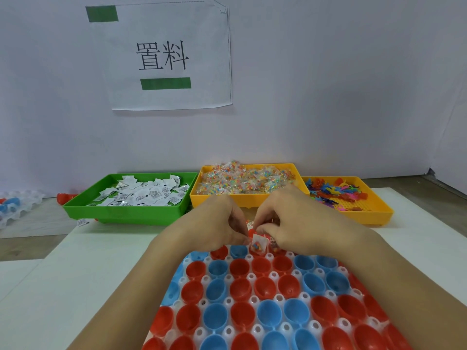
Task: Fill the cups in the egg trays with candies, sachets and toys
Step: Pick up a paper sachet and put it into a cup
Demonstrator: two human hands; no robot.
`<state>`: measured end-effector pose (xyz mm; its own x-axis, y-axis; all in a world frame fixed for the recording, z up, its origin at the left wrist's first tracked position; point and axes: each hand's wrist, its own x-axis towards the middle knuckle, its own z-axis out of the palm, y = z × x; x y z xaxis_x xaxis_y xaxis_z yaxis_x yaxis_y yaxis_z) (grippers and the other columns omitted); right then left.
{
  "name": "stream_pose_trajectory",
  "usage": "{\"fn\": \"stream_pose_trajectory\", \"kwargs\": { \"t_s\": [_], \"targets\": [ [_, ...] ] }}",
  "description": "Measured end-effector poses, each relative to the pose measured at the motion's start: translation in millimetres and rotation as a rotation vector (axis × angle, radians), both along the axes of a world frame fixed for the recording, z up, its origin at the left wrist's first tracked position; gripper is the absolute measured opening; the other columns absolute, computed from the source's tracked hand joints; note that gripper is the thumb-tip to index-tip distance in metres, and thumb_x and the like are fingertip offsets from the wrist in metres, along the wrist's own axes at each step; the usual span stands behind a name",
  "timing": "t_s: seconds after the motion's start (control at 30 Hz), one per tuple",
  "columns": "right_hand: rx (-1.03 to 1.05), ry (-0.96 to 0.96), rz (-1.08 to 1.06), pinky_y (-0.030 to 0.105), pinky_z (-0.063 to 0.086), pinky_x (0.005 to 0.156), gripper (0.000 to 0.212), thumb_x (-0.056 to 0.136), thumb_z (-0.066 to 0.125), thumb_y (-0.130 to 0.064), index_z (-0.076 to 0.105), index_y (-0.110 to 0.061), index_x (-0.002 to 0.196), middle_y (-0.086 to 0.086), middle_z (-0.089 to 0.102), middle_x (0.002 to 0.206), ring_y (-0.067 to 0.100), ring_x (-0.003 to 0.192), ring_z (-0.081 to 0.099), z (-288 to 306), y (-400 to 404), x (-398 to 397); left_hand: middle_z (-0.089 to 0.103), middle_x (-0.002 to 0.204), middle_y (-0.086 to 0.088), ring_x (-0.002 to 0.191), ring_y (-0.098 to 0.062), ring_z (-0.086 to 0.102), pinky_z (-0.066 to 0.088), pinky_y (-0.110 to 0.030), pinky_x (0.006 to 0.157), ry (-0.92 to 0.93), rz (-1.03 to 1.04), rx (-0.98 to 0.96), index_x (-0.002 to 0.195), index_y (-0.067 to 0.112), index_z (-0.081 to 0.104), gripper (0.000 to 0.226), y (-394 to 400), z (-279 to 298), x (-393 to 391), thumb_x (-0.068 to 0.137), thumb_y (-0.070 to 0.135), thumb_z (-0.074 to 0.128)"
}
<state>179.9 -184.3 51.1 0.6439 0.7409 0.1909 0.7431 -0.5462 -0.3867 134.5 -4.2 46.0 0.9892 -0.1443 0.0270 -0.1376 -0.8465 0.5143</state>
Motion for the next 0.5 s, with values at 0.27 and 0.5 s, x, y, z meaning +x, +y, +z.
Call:
{"fn": "stream_pose_trajectory", "kwargs": {
  "t_s": [0.27, 0.5],
  "targets": [
    [-0.044, 0.014, -0.019, 0.019, 0.059, 0.071, 0.013, 0.092, 0.069, -0.015, 0.078, -0.023, 0.096, -0.016, 0.07, 0.084, 0.0, 0.075, 0.066, -3.4, 4.0, -2.0, 0.065, 0.06, 0.018, 0.056, 0.006, 0.058, 0.041, -0.007, 0.051, -0.007, -0.003, 0.021, 0.076, 0.023, 0.078, 0.006, 0.2, -2.3, 1.0, 0.081, 0.02, 0.08],
    [-0.05, 0.011, -0.019, 0.015, 0.054, 0.062, 0.007, 0.089, 0.074, -0.02, 0.077, -0.026, 0.088, -0.018, 0.066, 0.076, -0.001, 0.07, 0.064, -5.3, 4.6, -3.4, 0.065, 0.063, 0.015, 0.055, 0.005, 0.057, 0.04, -0.009, 0.052, -0.01, -0.014, 0.033, 0.076, 0.025, 0.076, 0.009, 0.1, -4.0, 1.3, 0.083, 0.02, 0.078]
  ]
}}
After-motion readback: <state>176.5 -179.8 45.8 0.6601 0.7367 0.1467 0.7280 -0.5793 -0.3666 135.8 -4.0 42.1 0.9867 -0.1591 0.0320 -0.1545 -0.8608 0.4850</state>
